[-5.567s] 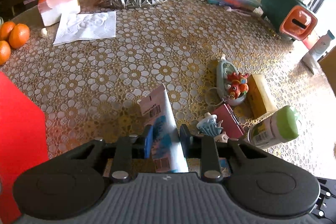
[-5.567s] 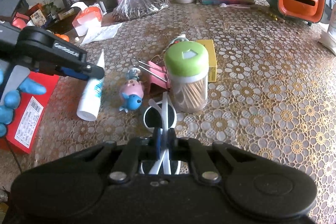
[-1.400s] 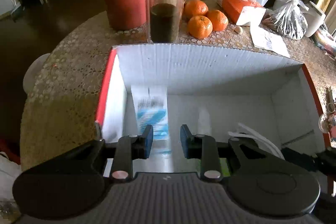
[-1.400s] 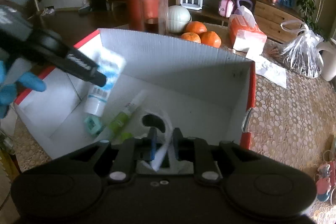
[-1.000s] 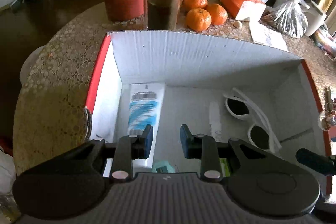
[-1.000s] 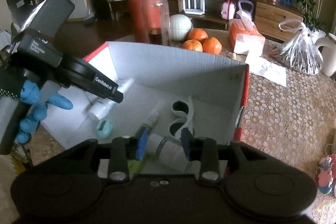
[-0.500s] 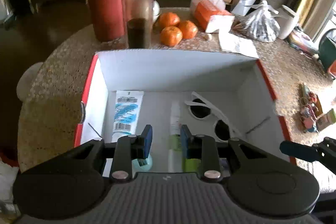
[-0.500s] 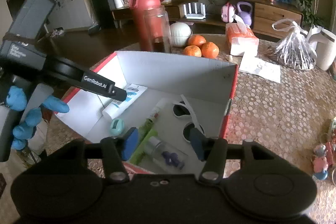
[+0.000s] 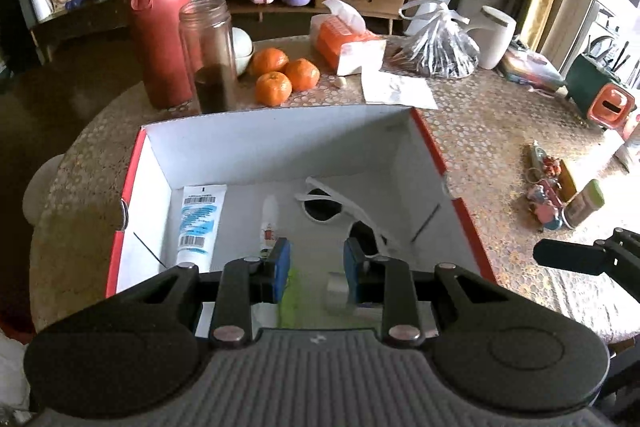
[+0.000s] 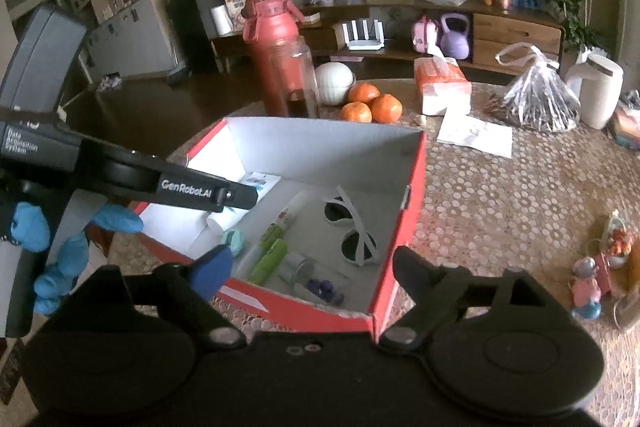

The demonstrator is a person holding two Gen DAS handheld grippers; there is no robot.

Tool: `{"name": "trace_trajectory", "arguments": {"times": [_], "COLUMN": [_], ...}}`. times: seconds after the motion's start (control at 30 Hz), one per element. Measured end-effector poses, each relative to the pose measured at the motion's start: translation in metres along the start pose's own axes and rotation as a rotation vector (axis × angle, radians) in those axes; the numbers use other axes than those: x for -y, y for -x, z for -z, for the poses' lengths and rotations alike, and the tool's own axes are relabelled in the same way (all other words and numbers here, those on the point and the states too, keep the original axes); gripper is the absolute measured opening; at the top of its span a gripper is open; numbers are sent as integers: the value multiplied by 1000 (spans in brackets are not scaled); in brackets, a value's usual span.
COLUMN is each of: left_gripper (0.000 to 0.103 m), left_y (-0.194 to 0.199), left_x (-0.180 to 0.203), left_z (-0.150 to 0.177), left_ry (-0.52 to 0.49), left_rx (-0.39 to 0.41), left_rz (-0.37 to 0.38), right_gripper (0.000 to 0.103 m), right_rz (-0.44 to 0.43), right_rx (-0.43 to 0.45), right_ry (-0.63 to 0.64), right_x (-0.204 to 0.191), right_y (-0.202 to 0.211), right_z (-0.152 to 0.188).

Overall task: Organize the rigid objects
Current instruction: 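Move both tools back toward the remaining items on the table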

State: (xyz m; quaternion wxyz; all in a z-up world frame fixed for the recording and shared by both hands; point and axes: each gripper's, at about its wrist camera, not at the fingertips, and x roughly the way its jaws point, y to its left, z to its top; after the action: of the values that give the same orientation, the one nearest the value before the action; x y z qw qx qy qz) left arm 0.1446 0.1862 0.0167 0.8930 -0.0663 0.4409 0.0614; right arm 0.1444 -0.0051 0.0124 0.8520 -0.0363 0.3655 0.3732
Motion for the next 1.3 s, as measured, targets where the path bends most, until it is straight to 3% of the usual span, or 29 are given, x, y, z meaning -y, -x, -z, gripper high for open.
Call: {"name": "trace_trajectory", "arguments": {"times": [0.27, 0.4, 0.67, 0.77, 0.9, 0.97, 1.17, 1.3], "left_gripper": [30, 66, 67, 75, 78, 85, 86, 103], "left_y": [12, 17, 16, 13, 8, 6, -7, -18], "left_x": [25, 39, 79, 94, 113, 122, 155, 176], "left_z": [12, 18, 25, 28, 31, 32, 30, 27], "left_ry": [-17, -13, -62, -75, -77, -77, -99, -121], "left_rx": [17, 33, 44, 47, 46, 46, 39, 69], "left_rz": [35, 36, 73, 90, 113, 125, 161, 162], "right_gripper": [95, 95, 99, 100, 100, 100, 100, 100], "right_rz": [38, 70, 151, 186, 232, 249, 284, 304], "right_rx": [38, 56, 97, 107, 116, 115, 111, 114], "right_ry": [-65, -81, -184, -213, -235, -246, -250, -265], "right_x": [29, 48, 91, 104, 121, 130, 151, 167], "right_y": [27, 40, 72, 82, 91, 94, 104, 110], "right_z": [24, 38, 66, 76, 88, 93, 104, 108]}}
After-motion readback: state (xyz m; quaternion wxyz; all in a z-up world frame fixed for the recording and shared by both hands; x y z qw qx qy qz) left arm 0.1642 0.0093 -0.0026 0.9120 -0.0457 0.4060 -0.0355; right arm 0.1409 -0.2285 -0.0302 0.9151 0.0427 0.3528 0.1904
